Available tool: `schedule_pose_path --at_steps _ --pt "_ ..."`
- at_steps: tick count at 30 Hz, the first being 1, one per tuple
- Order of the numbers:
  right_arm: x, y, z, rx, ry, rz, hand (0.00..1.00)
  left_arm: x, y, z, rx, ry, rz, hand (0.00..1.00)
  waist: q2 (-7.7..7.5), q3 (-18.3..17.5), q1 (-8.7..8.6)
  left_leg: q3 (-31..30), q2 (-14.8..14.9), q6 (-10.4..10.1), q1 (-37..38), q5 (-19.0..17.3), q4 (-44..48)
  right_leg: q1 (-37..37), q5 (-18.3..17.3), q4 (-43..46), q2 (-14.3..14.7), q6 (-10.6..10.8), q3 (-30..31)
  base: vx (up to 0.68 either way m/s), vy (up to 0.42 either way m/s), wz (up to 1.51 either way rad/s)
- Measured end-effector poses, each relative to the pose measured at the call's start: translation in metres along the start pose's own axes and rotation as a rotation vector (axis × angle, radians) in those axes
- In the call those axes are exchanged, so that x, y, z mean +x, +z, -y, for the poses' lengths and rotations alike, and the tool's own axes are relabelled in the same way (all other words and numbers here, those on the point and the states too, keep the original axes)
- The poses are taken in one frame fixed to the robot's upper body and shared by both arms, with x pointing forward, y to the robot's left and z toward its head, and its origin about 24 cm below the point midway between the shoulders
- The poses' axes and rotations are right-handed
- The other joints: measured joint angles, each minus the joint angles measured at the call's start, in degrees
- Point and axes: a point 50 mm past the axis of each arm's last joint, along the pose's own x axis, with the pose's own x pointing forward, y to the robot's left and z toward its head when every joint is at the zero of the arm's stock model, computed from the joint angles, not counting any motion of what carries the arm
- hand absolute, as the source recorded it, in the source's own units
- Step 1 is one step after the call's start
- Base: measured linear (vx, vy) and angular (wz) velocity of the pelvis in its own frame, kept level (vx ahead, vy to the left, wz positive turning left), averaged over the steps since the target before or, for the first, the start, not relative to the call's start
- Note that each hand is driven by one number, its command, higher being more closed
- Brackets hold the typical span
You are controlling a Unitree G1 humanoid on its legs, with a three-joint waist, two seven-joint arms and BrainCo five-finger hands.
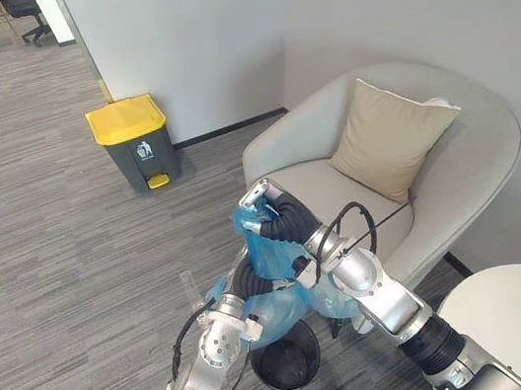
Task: Gather rubbish on tea table into small bin, then transfer packed bag to large trash can.
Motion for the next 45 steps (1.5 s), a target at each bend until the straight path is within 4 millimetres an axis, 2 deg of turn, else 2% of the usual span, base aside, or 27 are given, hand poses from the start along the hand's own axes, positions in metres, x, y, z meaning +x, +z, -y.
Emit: schedule_pose_path --at_steps 11,18,20,21,24,30,40,41,45 --pt "0.003 0.007 -0.001 0.100 0.008 0.028 1.00 0.002 0.003 0.007 0.008 -0.011 0.005 0.00 -0.23 -1.17 0.01 0.29 -0.07 0.00 -0.11 -0.01 -0.03 -0.43 0.00 0.10 0.01 0.05 0.51 -0.02 -0.005 -0.02" --pt "0.006 0.012 -0.013 0.205 0.044 0.044 1.00 0.006 0.006 0.013 -0.024 0.012 -0.005 0.00 -0.28 -1.33 0.08 0.27 -0.07 0.00 -0.15 -0.01 -0.05 -0.49 -0.02 0.13 0.01 0.07 0.54 0.00 0.000 0.00" --pt "0.008 0.014 -0.021 0.228 0.073 0.047 1.00 0.005 0.001 0.017 -0.032 0.001 -0.023 0.00 -0.28 -2.00 0.02 0.31 0.04 0.00 -0.50 -0.01 -0.04 -0.91 -0.01 0.17 0.02 0.07 0.69 0.00 0.000 0.00" --pt "0.009 0.015 -0.026 0.236 0.098 0.048 1.00 0.008 -0.005 0.023 -0.017 -0.010 -0.040 1.00 -0.32 -2.58 -0.09 0.31 0.13 -0.01 -0.88 0.01 -0.03 -1.25 0.12 0.12 0.02 0.05 0.72 0.00 0.000 0.00" --pt "0.011 0.012 -0.042 0.271 0.166 0.012 1.00 0.019 -0.013 0.030 0.002 -0.032 -0.089 1.00 -0.43 -2.65 -0.20 0.35 0.06 -0.01 -0.86 0.04 -0.03 -1.29 0.34 0.05 0.06 -0.06 0.87 -0.01 -0.004 -0.01" --pt "0.011 0.012 -0.039 0.307 0.142 0.011 1.00 0.021 -0.016 0.032 0.012 -0.018 -0.111 1.00 -0.45 -2.66 -0.87 0.59 0.14 -0.02 -0.90 0.01 -0.02 -1.64 0.49 0.01 0.06 -0.05 1.54 -0.02 -0.018 -0.06" --pt "0.012 0.014 -0.039 0.295 0.144 0.021 1.00 0.022 -0.014 0.030 -0.059 0.006 -0.119 1.00 -0.37 -2.41 -1.03 0.55 0.19 -0.01 -1.05 0.00 -0.03 -1.81 0.50 -0.01 0.04 -0.06 1.60 0.00 0.000 0.00" --pt "0.012 0.014 -0.037 0.277 0.140 0.023 0.00 0.022 -0.014 0.029 -0.061 0.011 -0.116 1.00 -0.35 -2.38 -1.04 0.53 0.19 -0.01 -1.06 0.00 -0.03 -1.80 0.50 -0.01 0.04 -0.06 1.59 0.00 0.000 0.00" --pt "0.003 0.009 -0.028 0.190 0.079 0.027 0.00 0.018 -0.014 0.027 -0.076 0.033 -0.122 1.00 -0.28 -1.95 -1.08 0.29 0.18 0.00 -1.05 -0.01 -0.03 -1.64 0.48 -0.02 0.00 -0.04 1.46 0.00 -0.003 0.01"
